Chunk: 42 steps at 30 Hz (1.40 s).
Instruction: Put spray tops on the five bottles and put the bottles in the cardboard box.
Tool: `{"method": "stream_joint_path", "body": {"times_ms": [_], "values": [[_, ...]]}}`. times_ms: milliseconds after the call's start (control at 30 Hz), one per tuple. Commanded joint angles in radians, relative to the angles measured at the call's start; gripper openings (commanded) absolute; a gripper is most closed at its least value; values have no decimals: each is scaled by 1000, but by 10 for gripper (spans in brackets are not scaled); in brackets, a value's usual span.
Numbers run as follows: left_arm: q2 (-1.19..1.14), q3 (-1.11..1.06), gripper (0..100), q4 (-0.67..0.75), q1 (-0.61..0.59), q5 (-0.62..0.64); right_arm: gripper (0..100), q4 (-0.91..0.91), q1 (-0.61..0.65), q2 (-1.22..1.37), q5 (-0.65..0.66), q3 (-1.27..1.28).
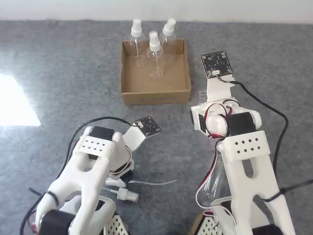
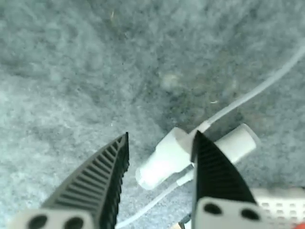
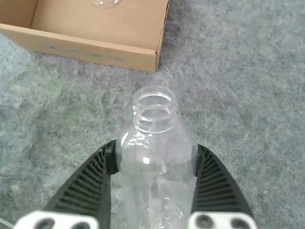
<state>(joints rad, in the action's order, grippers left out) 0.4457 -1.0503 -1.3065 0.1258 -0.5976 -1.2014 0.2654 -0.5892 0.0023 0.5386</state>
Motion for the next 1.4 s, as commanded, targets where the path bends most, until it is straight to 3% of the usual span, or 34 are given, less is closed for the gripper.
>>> {"method": "stream_joint_path", "body": {"times_ms": [0,567,700,867,1067,1233,1367], "values": [[-9,7,168,17,0,-6,85,22,-8,-39,-11,-15],[-77,33,166,104,-23,-6,85,19,-8,-39,-11,-14],[-77,157,170,0,-103,-9,85,19,-8,-39,-11,-14],[-77,275,171,-235,-127,-166,85,19,-8,-39,-11,-14],[-75,251,186,-279,-101,-249,85,21,-8,-39,-11,-14],[-75,182,277,-256,-9,-272,85,21,-8,-39,-11,-14],[-75,127,287,-224,72,-272,85,21,-8,-39,-9,-14]]}}
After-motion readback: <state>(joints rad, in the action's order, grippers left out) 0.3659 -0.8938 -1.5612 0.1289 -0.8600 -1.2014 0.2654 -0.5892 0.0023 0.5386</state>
